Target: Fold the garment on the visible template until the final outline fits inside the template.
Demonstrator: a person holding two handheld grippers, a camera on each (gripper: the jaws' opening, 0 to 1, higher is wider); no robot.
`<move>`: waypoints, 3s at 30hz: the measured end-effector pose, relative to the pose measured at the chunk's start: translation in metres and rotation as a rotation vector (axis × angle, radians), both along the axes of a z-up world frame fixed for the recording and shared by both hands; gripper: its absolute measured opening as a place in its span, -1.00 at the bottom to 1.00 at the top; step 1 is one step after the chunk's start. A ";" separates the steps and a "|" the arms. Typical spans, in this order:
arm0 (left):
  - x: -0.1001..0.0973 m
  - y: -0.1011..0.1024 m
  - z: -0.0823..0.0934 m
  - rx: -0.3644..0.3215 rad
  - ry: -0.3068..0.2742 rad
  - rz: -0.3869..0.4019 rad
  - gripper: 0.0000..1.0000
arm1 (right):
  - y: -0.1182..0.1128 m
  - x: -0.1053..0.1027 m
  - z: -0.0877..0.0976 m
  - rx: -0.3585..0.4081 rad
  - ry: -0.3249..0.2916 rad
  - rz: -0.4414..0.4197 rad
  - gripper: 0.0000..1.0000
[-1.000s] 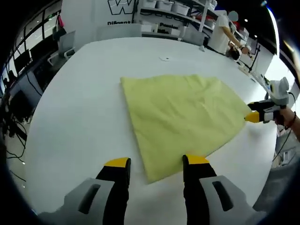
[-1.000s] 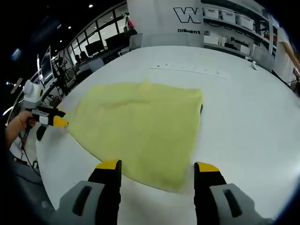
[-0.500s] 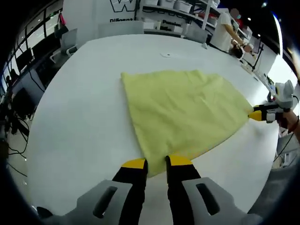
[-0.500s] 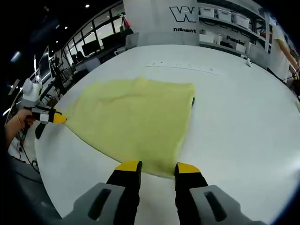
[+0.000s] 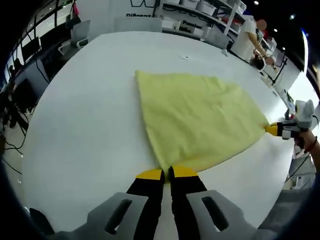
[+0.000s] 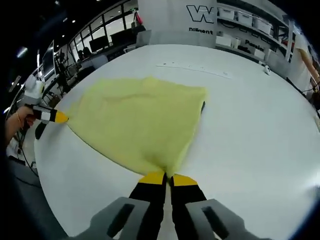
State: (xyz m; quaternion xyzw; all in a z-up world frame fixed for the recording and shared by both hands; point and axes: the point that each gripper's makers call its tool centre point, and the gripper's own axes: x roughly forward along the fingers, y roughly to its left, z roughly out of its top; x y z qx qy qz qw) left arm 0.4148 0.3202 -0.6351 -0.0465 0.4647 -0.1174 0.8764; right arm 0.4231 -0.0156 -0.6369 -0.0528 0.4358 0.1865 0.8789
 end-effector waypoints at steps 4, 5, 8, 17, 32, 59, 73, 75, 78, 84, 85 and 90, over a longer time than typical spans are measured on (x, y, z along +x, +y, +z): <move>-0.005 0.000 -0.001 -0.013 0.002 0.006 -0.87 | -0.002 -0.003 -0.001 -0.009 0.009 0.009 -1.00; -0.008 -0.001 0.000 -0.014 0.003 0.001 -0.87 | -0.002 -0.008 -0.001 -0.010 0.018 0.008 -1.00; -0.015 -0.002 -0.001 -0.020 0.007 -0.005 -0.87 | -0.004 -0.015 0.000 -0.015 0.028 0.012 -1.00; -0.034 -0.001 -0.001 -0.031 0.008 -0.015 -0.87 | -0.004 -0.036 -0.001 -0.008 0.040 -0.003 -1.00; -0.058 -0.002 0.000 -0.040 0.012 -0.009 -0.87 | -0.004 -0.060 -0.003 -0.021 0.054 0.002 -1.00; -0.051 -0.003 0.040 -0.019 -0.212 -0.030 0.60 | 0.016 -0.055 0.035 0.048 -0.104 0.035 0.33; -0.081 -0.004 0.065 -0.021 -0.255 0.003 0.98 | 0.036 -0.090 0.053 0.104 -0.138 0.034 0.85; -0.084 -0.005 0.070 -0.026 -0.264 -0.001 0.98 | 0.035 -0.095 0.054 0.110 -0.135 0.027 0.89; -0.090 -0.007 0.076 -0.034 -0.277 0.004 0.98 | 0.033 -0.100 0.059 0.124 -0.144 0.012 0.94; -0.102 -0.006 0.077 -0.027 -0.265 0.016 0.98 | 0.028 -0.111 0.067 0.115 -0.163 0.004 0.98; -0.103 -0.006 0.078 -0.029 -0.268 0.017 0.98 | 0.026 -0.114 0.069 0.114 -0.164 0.000 0.98; -0.107 -0.006 0.081 -0.042 -0.273 0.023 0.98 | 0.021 -0.118 0.071 0.111 -0.173 -0.005 0.98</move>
